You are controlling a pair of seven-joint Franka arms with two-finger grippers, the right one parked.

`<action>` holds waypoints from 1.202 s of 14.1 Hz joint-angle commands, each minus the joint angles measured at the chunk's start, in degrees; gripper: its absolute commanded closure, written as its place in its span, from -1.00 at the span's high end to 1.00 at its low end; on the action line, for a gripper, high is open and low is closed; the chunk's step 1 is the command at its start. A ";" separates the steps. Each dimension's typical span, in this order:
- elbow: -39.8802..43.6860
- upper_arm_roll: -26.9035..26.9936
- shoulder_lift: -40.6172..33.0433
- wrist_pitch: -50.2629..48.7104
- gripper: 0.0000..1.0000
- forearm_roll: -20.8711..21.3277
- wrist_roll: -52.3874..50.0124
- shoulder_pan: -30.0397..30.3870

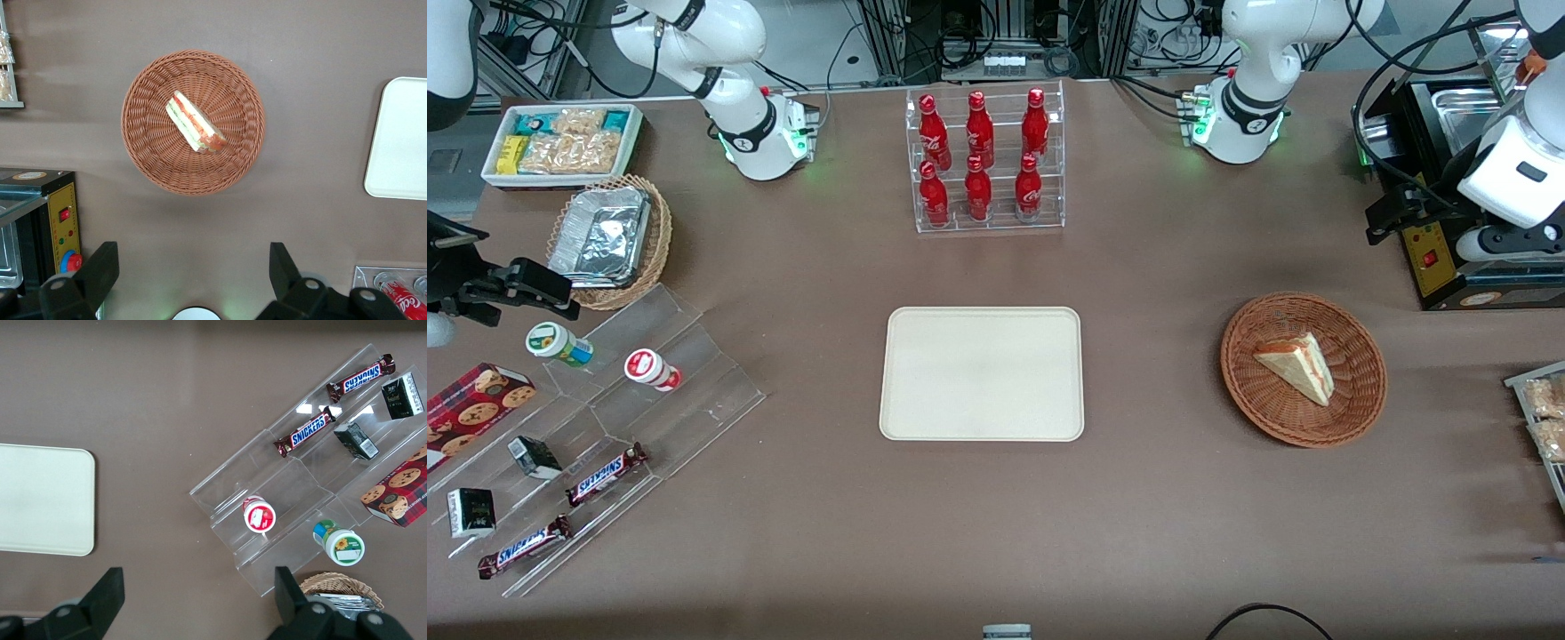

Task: Place sandwich from basket to tray
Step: 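Move the left gripper from rest toward the wicker basket, then lower the open left gripper over the wrapped sandwich in the basket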

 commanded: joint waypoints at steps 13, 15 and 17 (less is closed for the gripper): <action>-9.90 2.64 16.97 21.58 1.00 0.22 -21.25 2.78; -10.00 2.56 20.05 25.37 1.00 0.13 -30.07 1.39; -11.04 2.47 22.17 27.93 1.00 -0.05 -32.82 1.46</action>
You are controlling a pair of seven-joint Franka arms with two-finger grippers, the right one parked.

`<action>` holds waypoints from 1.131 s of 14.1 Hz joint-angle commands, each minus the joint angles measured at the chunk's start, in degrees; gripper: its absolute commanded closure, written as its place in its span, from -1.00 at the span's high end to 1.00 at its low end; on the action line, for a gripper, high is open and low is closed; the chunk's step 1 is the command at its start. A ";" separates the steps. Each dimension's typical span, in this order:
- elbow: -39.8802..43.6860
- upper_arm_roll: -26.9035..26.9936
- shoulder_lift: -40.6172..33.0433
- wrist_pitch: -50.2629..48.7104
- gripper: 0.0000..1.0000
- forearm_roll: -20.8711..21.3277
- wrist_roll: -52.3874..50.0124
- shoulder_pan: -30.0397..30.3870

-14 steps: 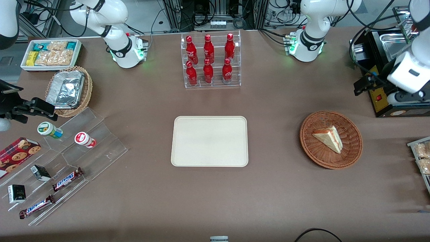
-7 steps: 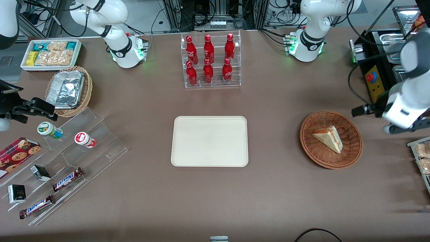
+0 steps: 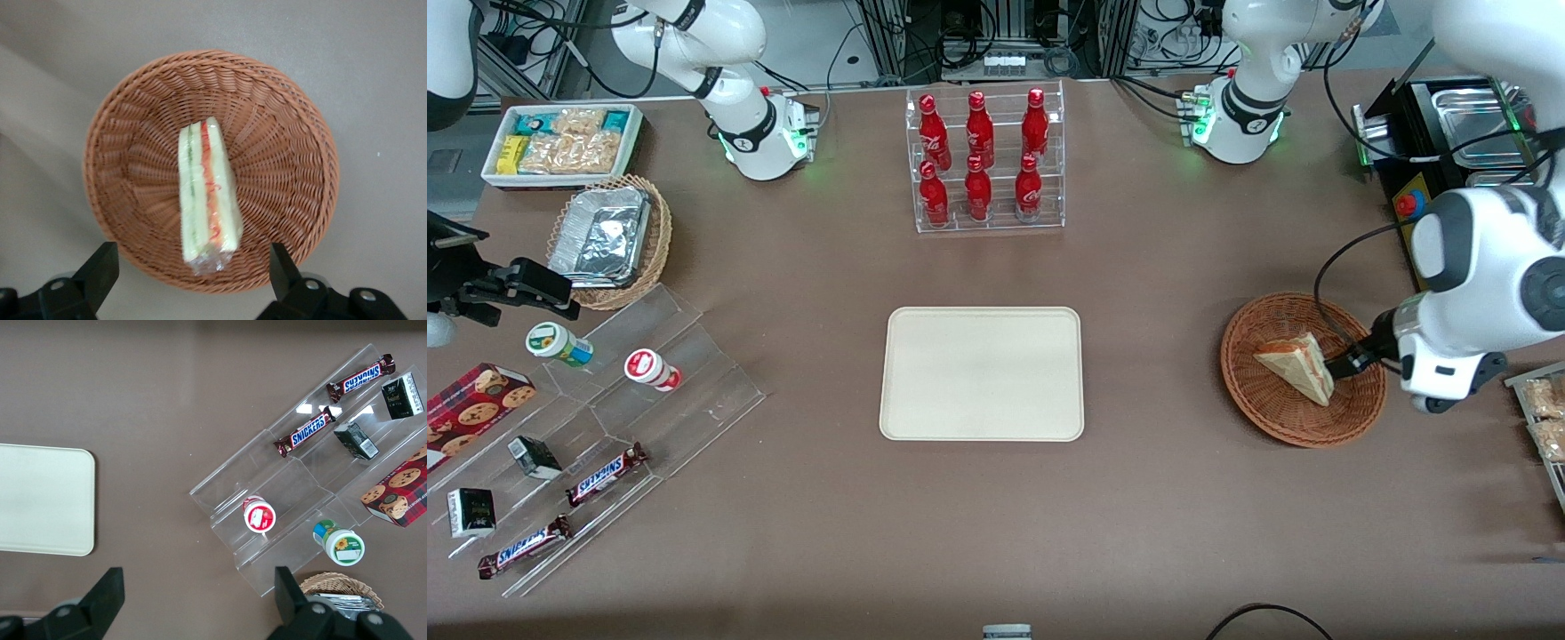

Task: Place sandwich from basket to tray
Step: 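Lower the open left gripper over the wrapped sandwich in the basket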

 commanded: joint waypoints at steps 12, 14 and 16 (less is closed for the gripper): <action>-16.16 0.13 3.32 23.20 0.97 -4.59 -4.53 -0.25; -16.34 0.05 3.41 22.94 0.59 -4.50 -4.44 -0.34; -16.16 0.05 3.15 21.89 0.28 -4.50 -4.18 -0.34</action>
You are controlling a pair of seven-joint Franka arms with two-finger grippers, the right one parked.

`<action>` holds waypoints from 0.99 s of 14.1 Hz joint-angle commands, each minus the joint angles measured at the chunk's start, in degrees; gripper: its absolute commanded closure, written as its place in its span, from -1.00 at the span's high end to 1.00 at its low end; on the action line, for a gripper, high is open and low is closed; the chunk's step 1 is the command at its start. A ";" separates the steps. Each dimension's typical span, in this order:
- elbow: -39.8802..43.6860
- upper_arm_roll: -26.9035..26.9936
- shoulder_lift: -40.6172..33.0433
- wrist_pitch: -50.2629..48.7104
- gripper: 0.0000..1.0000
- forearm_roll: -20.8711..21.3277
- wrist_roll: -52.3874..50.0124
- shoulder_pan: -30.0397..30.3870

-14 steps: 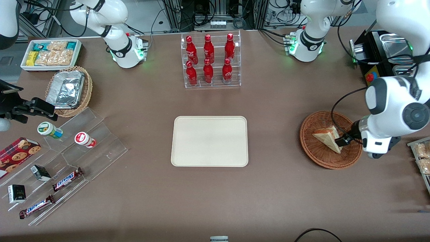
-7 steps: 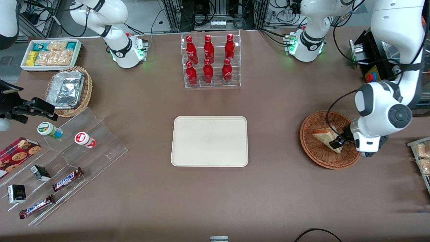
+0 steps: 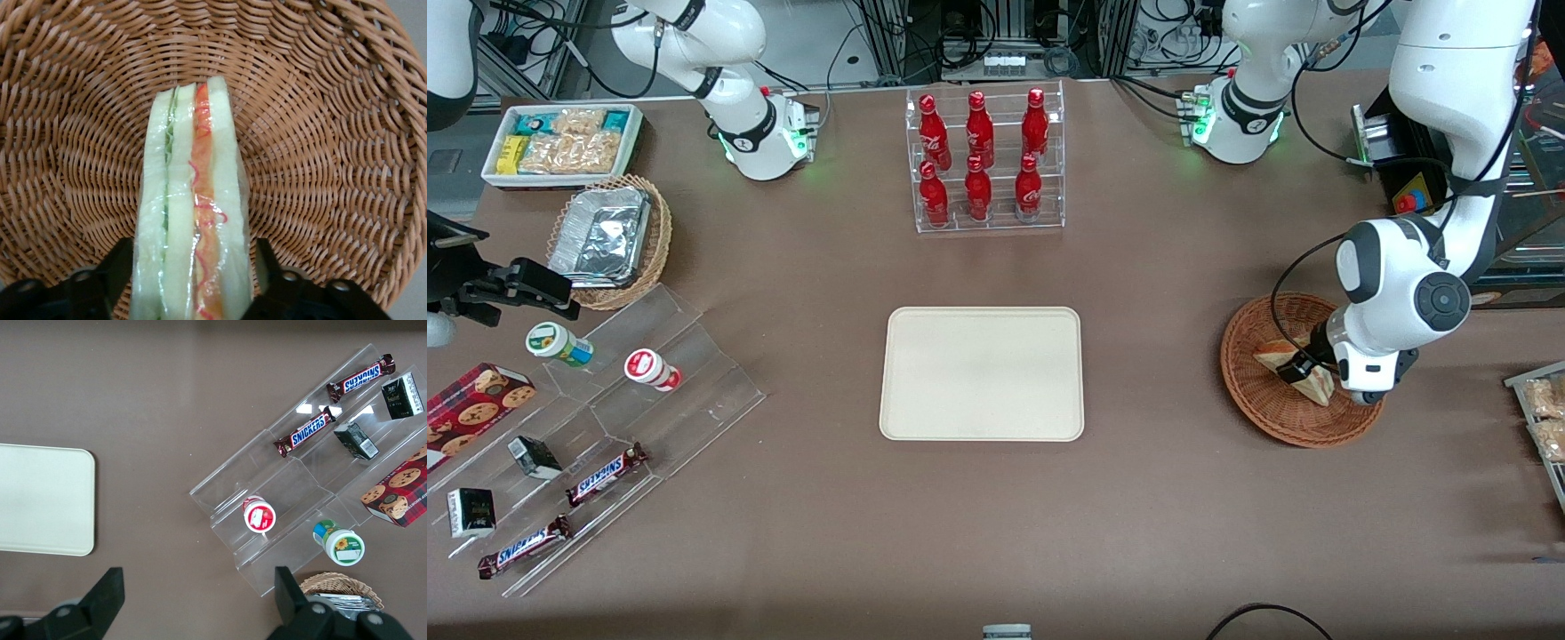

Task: Place sandwich from basket to tray
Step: 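Close the left gripper on the sandwich and lift it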

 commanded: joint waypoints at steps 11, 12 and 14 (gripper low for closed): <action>20.32 -1.91 0.68 -21.13 -0.43 0.26 0.36 -10.39; 20.49 -1.91 1.65 -19.72 -0.46 0.26 0.36 -12.50; 22.33 -2.26 4.20 -19.09 -0.58 -0.35 0.88 -14.97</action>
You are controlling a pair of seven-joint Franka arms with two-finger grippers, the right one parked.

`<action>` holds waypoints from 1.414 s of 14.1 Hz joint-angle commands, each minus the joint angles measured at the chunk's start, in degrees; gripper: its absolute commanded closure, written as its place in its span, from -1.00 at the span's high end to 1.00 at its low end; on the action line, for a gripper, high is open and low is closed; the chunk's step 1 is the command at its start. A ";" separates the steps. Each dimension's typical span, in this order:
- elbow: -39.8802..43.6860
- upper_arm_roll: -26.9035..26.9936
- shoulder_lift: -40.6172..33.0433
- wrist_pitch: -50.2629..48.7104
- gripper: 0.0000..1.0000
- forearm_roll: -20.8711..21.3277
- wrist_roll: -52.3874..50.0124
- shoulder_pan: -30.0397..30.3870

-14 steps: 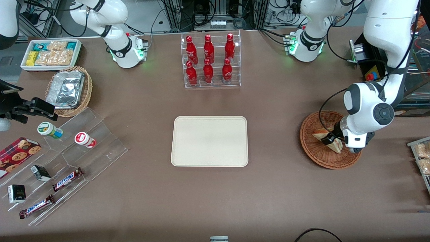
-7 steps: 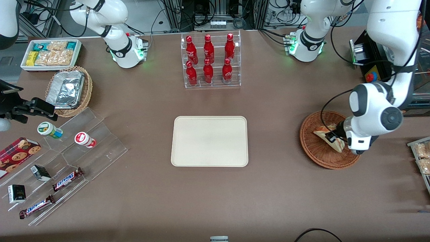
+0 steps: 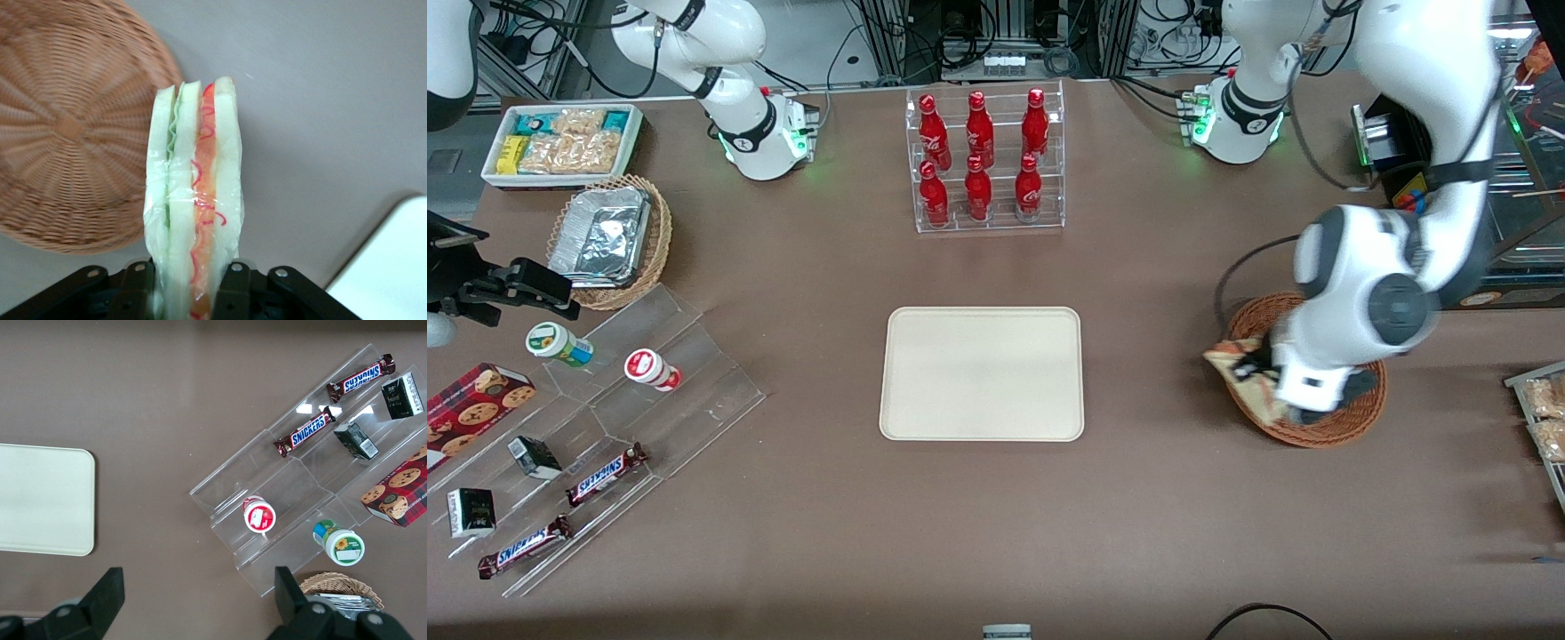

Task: Place sandwich from basket to tray
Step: 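Carry the held sandwich with the left gripper over the cream tray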

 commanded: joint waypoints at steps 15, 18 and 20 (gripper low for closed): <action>11.13 -0.16 17.95 14.83 -0.60 -0.01 3.85 -25.15; 13.06 -0.16 20.60 15.80 -0.54 -0.01 4.57 -25.59; 13.68 -0.16 21.30 15.80 -0.45 -0.01 4.48 -25.68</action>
